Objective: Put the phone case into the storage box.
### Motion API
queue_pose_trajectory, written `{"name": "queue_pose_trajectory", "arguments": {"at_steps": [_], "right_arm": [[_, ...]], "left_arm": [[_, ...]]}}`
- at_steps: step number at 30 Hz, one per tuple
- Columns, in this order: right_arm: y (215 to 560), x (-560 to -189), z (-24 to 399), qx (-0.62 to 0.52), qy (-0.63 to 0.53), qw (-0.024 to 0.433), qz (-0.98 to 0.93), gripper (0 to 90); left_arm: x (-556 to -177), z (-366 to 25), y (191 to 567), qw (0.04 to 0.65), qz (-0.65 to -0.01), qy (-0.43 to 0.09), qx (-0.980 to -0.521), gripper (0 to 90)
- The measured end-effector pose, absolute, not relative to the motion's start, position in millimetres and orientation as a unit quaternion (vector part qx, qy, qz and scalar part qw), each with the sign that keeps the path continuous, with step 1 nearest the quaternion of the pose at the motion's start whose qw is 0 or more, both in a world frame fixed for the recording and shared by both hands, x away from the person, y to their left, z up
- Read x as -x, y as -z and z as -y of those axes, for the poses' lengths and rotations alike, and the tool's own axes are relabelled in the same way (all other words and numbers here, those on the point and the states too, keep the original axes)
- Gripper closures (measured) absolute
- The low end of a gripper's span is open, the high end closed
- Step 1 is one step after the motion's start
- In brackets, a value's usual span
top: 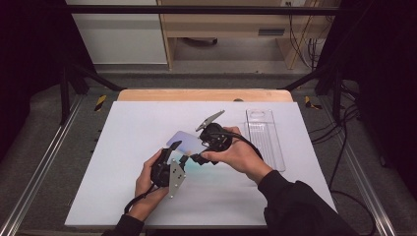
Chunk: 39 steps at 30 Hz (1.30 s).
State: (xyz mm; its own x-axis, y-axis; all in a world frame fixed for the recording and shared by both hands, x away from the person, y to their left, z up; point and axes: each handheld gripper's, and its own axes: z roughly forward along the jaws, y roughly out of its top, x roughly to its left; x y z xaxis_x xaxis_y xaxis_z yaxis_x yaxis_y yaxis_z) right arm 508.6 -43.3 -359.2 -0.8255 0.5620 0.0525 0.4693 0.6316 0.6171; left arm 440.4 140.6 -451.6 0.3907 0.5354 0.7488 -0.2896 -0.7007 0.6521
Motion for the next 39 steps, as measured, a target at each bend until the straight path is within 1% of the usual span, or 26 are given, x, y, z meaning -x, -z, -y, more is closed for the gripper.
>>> {"name": "queue_pose_trajectory", "arguments": {"at_steps": [1,2,3,4,8,10,12,18,23,24,30,31,34,36,37,39], "right_arm": [[359,-509,43,-0.286,-0.32,0.073,-0.9,17.8],[359,-509,43,-0.286,-0.32,0.072,-0.9,17.7],[359,-509,43,-0.286,-0.32,0.072,-0.9,17.7],[359,-509,44,-0.286,-0.323,0.069,-0.9,17.7],[358,-509,44,-0.285,-0.328,0.067,-0.898,17.7],[357,-509,44,-0.286,-0.333,0.065,-0.896,17.6],[356,-510,43,-0.285,-0.336,0.063,-0.896,17.6],[355,-511,41,-0.29,-0.34,0.055,-0.893,17.5],[353,-514,40,-0.299,-0.361,0.046,-0.882,17.1],[352,-515,39,-0.304,-0.368,0.046,-0.878,17.0],[351,-516,39,-0.309,-0.398,0.049,-0.862,16.6],[349,-515,40,-0.308,-0.408,0.054,-0.858,13.3],[347,-513,44,-0.305,-0.421,0.064,-0.852,10.2],[347,-512,47,-0.307,-0.429,0.072,-0.847,9.8],[347,-511,49,-0.309,-0.434,0.076,-0.843,10.3],[347,-511,53,-0.312,-0.442,0.087,-0.837,10.3]], "left_arm": [[-440,-140,452,0.377,-0.081,-0.546,-0.744,50.9],[-440,-140,452,0.375,-0.078,-0.546,-0.745,53.5],[-440,-140,452,0.374,-0.076,-0.547,-0.745,53.5],[-439,-139,452,0.373,-0.073,-0.548,-0.745,56.1],[-439,-140,451,0.374,-0.069,-0.55,-0.744,59.4],[-439,-140,451,0.375,-0.067,-0.551,-0.743,64.8],[-438,-141,451,0.375,-0.064,-0.552,-0.742,67.9],[-437,-143,453,0.365,-0.053,-0.559,-0.743,72.4],[-436,-144,455,0.357,-0.046,-0.552,-0.752,80.1],[-436,-144,455,0.357,-0.046,-0.552,-0.752,80.5],[-438,-152,451,0.38,-0.076,-0.543,-0.745,80.9],[-439,-154,450,0.391,-0.09,-0.538,-0.741,80.9],[-440,-157,450,0.399,-0.103,-0.532,-0.739,81.0],[-442,-163,449,0.41,-0.127,-0.525,-0.736,80.9],[-442,-163,449,0.41,-0.127,-0.525,-0.736,80.9],[-444,-171,448,0.424,-0.155,-0.515,-0.729,80.9]]}}
